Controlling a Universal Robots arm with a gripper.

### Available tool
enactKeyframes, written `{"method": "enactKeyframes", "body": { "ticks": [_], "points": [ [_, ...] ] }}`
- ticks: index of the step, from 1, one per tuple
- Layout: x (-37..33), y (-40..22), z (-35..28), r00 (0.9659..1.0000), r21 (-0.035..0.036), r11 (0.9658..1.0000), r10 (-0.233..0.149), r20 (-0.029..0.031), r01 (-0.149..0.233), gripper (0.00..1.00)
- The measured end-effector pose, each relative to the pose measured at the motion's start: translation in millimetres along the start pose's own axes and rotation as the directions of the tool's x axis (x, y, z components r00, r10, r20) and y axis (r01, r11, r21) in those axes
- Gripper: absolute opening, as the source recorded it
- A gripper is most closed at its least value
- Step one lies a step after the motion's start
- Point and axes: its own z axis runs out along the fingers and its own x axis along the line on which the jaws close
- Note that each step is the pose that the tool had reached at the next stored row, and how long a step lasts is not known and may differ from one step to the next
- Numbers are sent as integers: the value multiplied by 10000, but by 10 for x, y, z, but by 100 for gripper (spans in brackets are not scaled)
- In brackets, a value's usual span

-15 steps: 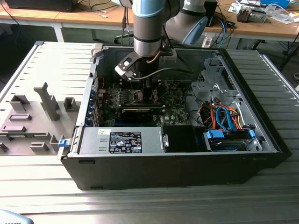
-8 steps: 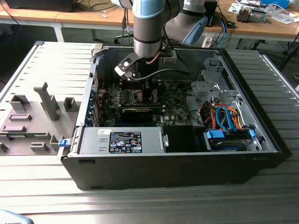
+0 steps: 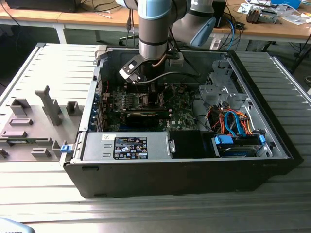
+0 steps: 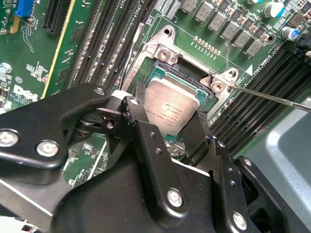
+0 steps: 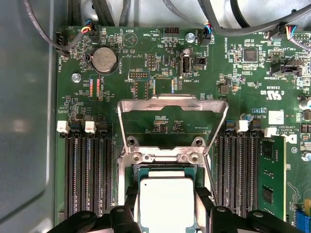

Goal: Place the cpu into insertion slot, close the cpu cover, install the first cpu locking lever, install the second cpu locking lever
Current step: 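Place the cpu into insertion slot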

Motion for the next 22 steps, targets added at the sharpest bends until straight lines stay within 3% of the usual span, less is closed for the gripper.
{"method": "enactKeyframes", "body": {
  "ticks": [6, 7, 19, 22],
  "points": [
    [2, 2, 7, 10000, -12, 10000, 0, -16, 0, 55],
    [2, 1, 6, 10000, -9, 10000, 0, -13, 0, 62],
    [4, 0, -34, 10000, -2, 10000, 3, 1, -3, 62],
    [17, 0, -34, 10000, -4, 10000, -1, -19, 0, 62]
  ]
}}
